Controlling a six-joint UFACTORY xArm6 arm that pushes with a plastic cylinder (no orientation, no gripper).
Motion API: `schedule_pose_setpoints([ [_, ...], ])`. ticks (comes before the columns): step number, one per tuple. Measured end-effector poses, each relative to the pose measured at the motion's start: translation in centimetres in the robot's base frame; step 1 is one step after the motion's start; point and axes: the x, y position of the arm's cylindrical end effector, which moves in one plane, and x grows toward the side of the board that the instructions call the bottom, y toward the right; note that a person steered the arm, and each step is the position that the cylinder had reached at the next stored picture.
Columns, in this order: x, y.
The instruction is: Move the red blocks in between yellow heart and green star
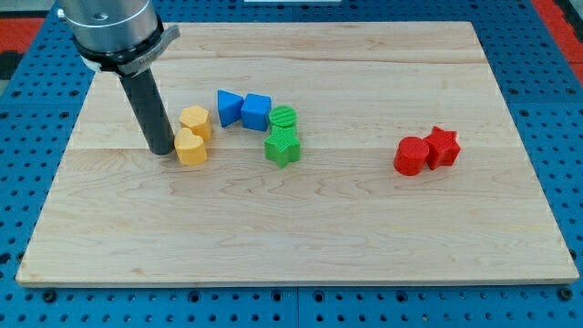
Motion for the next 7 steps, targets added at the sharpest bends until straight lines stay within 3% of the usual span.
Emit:
schedule_pose_setpoints([
  [1, 4.8, 1.1],
  [2, 7.9, 8.0],
  [4, 5.6, 35.3],
  [6, -1.9, 42.9],
  [7, -2.2, 38.2],
])
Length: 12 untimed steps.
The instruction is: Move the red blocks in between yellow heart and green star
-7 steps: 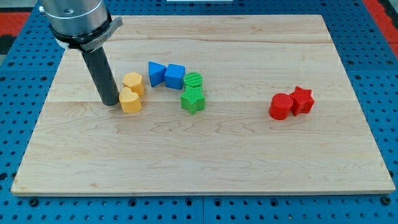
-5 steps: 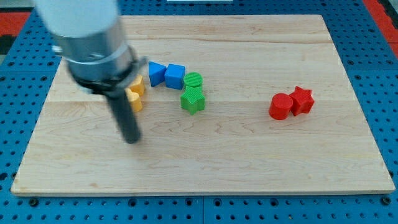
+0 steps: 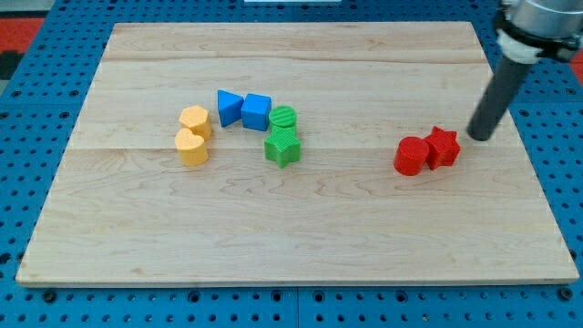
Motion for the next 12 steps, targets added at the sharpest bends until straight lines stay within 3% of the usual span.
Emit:
schedule_pose_setpoints([
  [1, 2.6, -5.8],
  [4, 7.3, -15.9],
  [5, 10.8, -16.0],
  [6, 11.1, -18.5],
  [7, 8.1, -21.0],
  [8, 7.9, -23.5],
  [9, 8.3, -23.4],
  [10, 13.9, -23.8],
  [12, 11.5, -29.0],
])
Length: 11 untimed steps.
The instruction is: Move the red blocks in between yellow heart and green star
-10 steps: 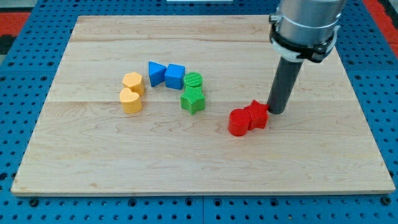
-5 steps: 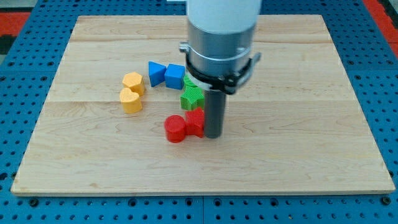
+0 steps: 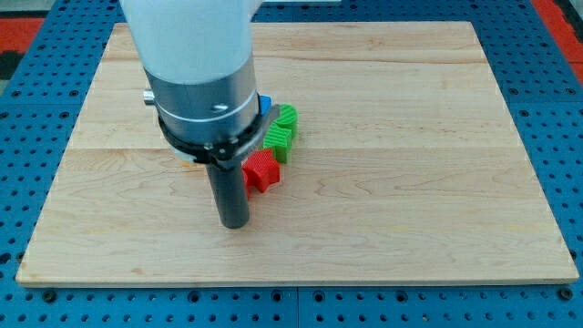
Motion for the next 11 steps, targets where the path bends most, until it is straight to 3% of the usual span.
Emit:
schedule_pose_setpoints([
  [4, -1.3, 2.8],
  [11, -4.0, -5.2],
])
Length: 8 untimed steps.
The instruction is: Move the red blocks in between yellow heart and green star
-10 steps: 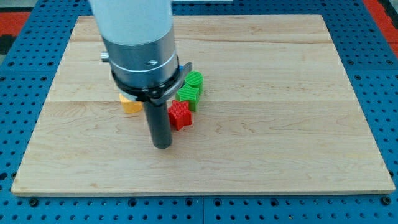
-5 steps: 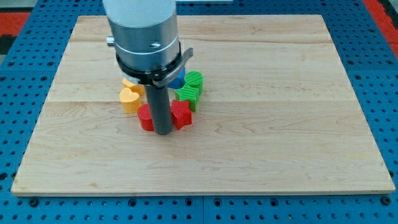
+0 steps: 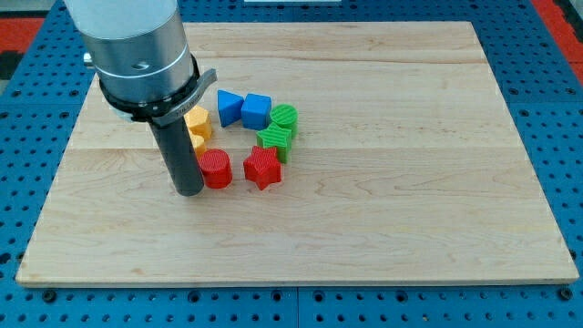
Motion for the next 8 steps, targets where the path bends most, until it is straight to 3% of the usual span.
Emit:
schedule_pose_setpoints([
  [2, 1.7, 0.7],
  [8, 0.4, 2.8],
])
